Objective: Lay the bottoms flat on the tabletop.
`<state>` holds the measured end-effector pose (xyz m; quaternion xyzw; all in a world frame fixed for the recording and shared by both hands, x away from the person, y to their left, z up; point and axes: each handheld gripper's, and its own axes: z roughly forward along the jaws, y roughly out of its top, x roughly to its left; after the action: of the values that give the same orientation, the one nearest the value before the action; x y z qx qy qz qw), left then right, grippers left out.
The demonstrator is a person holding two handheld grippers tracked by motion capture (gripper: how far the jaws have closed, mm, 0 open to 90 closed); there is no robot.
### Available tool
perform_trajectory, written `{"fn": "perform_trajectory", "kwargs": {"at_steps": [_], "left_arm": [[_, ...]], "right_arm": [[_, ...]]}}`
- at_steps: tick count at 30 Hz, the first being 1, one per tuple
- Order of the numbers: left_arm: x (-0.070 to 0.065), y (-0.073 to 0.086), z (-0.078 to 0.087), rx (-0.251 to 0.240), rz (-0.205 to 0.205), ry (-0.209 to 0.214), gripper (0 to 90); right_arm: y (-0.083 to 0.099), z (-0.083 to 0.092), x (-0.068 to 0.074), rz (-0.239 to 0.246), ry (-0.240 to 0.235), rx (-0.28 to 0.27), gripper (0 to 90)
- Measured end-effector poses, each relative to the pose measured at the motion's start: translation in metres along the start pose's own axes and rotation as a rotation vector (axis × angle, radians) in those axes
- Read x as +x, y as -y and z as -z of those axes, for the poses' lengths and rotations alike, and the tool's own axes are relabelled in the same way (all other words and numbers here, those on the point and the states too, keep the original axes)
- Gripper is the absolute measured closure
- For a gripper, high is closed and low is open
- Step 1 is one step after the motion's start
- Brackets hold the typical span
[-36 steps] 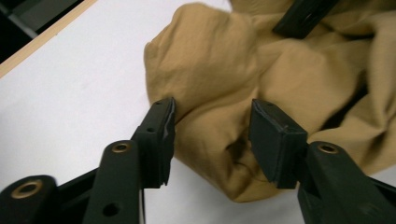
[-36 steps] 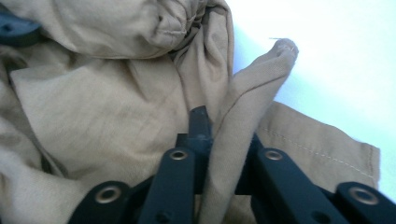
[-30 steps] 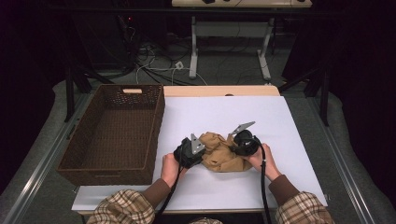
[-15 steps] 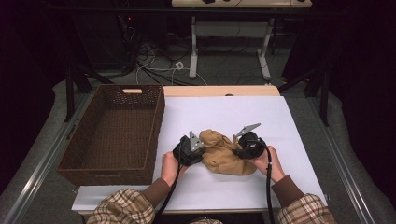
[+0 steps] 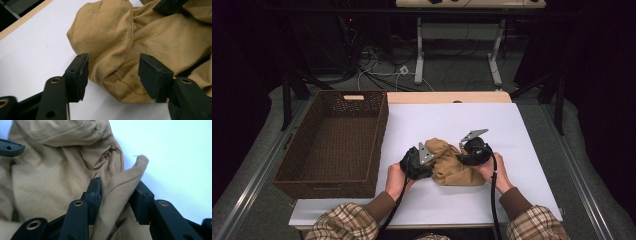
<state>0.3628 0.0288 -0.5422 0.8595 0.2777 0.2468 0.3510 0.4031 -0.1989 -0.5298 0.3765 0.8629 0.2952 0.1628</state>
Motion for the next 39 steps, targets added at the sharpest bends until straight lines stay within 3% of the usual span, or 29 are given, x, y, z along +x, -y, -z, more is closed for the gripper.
{"fn": "perform_trajectory", "kwargs": {"at_steps": [7,13,17,26,29,32,39], "left_arm": [[0.001,0.000,-0.008,0.009,0.000,-0.011,50.8],[0.005,0.001,-0.011,-0.002,0.010,-0.014,62.4],[0.008,0.003,-0.012,-0.008,0.030,-0.009,69.3],[0.016,0.001,-0.004,-0.048,0.061,-0.033,76.5],[0.020,0.001,-0.004,-0.044,0.078,-0.020,75.5],[0.016,0.000,-0.004,-0.036,0.070,-0.001,70.8],[0.007,-0.003,-0.002,0.004,0.067,0.033,47.7]], "right_arm": [[0.001,-0.011,-0.002,-0.017,-0.021,0.025,65.7],[0.003,-0.017,-0.003,-0.033,-0.060,0.031,79.2],[0.002,-0.015,-0.002,-0.026,-0.042,0.036,85.2],[0.002,-0.004,0.000,-0.003,0.013,0.029,86.1],[0.003,0.002,-0.001,-0.006,0.019,0.027,85.9],[0.005,0.006,-0.002,-0.003,0.018,0.032,85.6],[0.010,0.012,-0.003,-0.003,0.017,0.050,82.2]]}}
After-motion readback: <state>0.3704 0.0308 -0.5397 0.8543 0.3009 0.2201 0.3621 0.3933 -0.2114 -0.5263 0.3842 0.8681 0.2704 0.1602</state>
